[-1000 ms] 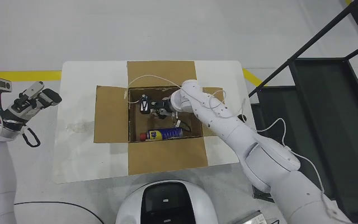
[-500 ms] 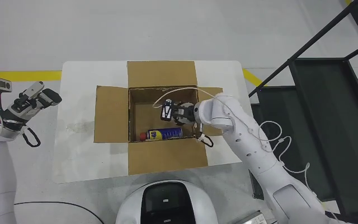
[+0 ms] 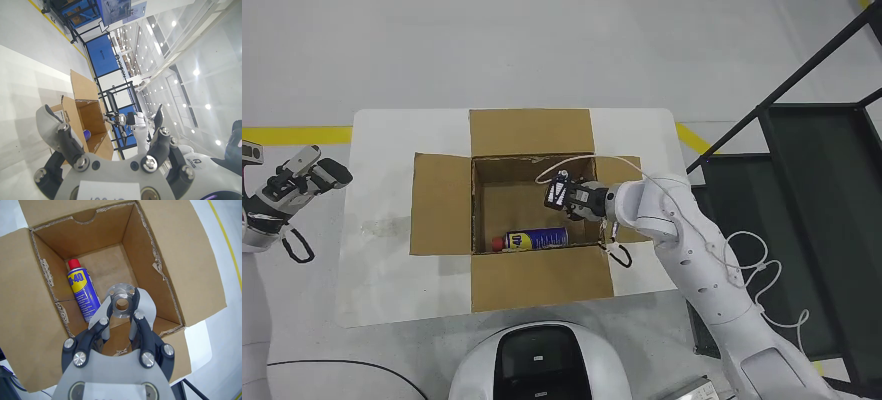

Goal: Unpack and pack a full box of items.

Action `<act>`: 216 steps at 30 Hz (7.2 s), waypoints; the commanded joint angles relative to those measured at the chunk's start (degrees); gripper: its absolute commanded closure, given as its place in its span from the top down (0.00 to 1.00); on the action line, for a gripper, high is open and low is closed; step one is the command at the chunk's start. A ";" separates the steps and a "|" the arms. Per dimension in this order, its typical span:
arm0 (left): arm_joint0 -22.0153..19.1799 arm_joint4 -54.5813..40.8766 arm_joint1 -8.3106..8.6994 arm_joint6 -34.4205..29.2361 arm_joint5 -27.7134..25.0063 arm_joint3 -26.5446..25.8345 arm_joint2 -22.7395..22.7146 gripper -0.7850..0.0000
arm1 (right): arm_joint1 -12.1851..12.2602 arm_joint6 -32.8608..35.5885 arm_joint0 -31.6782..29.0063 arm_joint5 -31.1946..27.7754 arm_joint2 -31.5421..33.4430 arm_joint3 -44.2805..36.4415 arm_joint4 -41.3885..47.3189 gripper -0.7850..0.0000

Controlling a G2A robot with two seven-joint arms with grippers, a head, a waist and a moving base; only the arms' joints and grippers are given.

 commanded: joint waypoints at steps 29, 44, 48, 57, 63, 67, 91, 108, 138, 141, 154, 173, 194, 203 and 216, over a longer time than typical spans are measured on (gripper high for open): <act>0.00 0.00 0.00 0.00 0.00 0.00 0.00 1.00 | 4.79 1.60 -17.62 -1.63 25.59 -8.38 8.97 0.00; 0.00 0.00 0.00 0.00 0.00 0.00 0.00 1.00 | 6.82 -2.98 -28.94 -0.05 38.72 -0.10 13.30 0.00; 0.00 0.00 0.00 0.00 0.00 0.00 0.00 1.00 | 7.05 -3.10 -29.77 0.21 37.47 2.12 13.24 0.00; 0.00 0.00 0.00 0.00 0.00 0.00 0.00 1.00 | 7.26 -4.01 -26.53 3.92 32.58 12.80 11.37 0.00; 0.00 0.00 0.00 0.00 0.00 0.00 0.00 1.00 | 7.59 -5.05 -23.19 7.11 31.61 18.87 9.91 0.00; 0.00 0.00 0.00 0.00 0.00 0.00 0.00 1.00 | 7.73 -6.98 -19.89 9.22 30.78 23.89 8.74 0.00; 0.00 0.00 0.00 0.00 0.00 0.00 0.00 1.00 | 7.79 -12.32 -11.56 16.86 25.10 36.10 7.36 1.00; 0.00 0.00 0.00 0.00 0.00 0.00 0.00 1.00 | 9.71 -14.09 -22.52 16.93 35.47 15.19 15.35 1.00; 0.00 0.00 0.00 0.00 0.00 0.00 0.00 1.00 | 8.89 -7.65 -3.26 1.99 8.05 1.10 12.70 1.00; 0.00 0.00 0.00 0.00 0.00 0.00 0.00 1.00 | 8.89 -7.65 -3.26 1.99 8.05 1.10 12.70 1.00; 0.00 0.00 0.00 0.00 0.00 0.00 0.00 1.00 | 8.09 -4.23 3.31 -0.63 1.08 4.12 13.41 1.00; 0.00 0.00 0.00 0.00 0.00 0.00 0.00 1.00 | -5.46 0.34 33.05 -4.26 -36.82 36.80 20.87 1.00; 0.00 0.00 0.00 0.00 0.00 0.00 0.00 1.00 | -19.28 -5.54 39.31 -6.13 -49.80 58.85 17.21 1.00; 0.00 0.00 0.00 0.00 0.00 0.00 0.00 1.00 | -23.51 -7.75 40.41 -6.01 -51.12 67.33 16.44 1.00; 0.00 0.00 0.00 0.00 0.00 0.00 0.00 1.00 | -26.77 -12.93 41.17 -4.53 -52.10 75.56 12.21 1.00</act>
